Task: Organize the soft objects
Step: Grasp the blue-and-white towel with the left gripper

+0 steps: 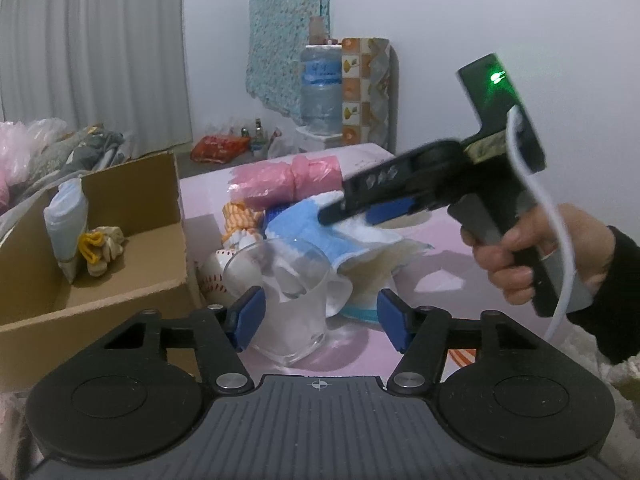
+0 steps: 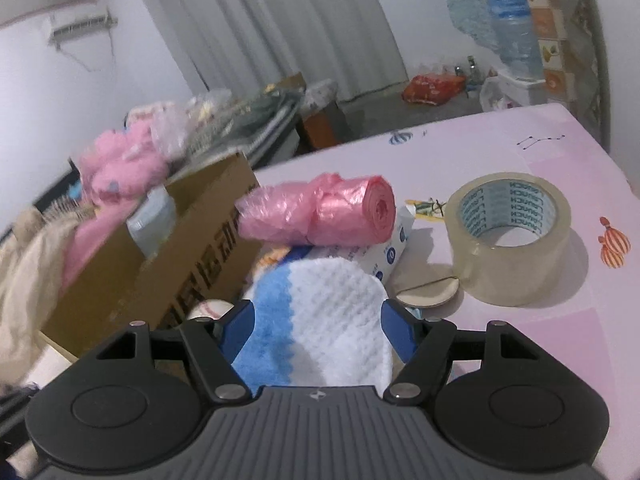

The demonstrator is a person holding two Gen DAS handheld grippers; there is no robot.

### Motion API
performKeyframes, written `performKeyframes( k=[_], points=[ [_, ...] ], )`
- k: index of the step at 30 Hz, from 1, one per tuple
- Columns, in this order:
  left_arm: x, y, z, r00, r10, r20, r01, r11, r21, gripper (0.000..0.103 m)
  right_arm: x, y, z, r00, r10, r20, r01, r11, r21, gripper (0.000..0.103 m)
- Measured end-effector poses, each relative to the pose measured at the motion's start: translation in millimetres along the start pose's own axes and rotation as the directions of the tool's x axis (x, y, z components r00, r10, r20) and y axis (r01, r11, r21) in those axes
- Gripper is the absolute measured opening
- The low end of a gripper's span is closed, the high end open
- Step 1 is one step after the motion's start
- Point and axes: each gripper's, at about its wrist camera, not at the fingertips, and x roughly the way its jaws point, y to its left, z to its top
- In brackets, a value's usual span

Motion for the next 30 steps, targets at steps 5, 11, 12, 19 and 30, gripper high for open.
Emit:
performKeyframes(
  k=[5,11,12,19,30],
  points=[
    [-1.7,0.1,1.3,1.0,0.005,0.016,-0.005,1.0,0.004,0.061,2.0,0.1,-4.7,1.0,-0.011,-0.014,0.011,1.0,-0.012,0.047],
    [-4.3,5.0,6.5,0.999,-0.029,0.028,0.03,0.999,-0.026,0.062,-30.3,-15.2,-2.7,0.993,0.082,0.083,-0.089,0.992,0.085,0.047],
    [-5.4,4.8,7.5,0.999,-0.039,0.033,0.04,0.999,-0.028,0.062,-37.9,-18.5,-3.4,0.99,0.098,0.103,-0.108,0.989,0.1,0.047],
    [-10.2,-0.6,11.3,0.986,-0.162,0.048,0.164,0.985,-0.054,0.067,-92.6,-40.7,-20.3,0.957,0.198,0.212,-0.238,0.955,0.179,0.047],
    [-10.3,-4.1,-3.2,0.953,-0.302,-0.029,0.298,0.949,-0.098,0.07,-163.7,-62.4,-70.3,0.898,0.329,0.291,-0.407,0.874,0.268,0.047]
  ],
)
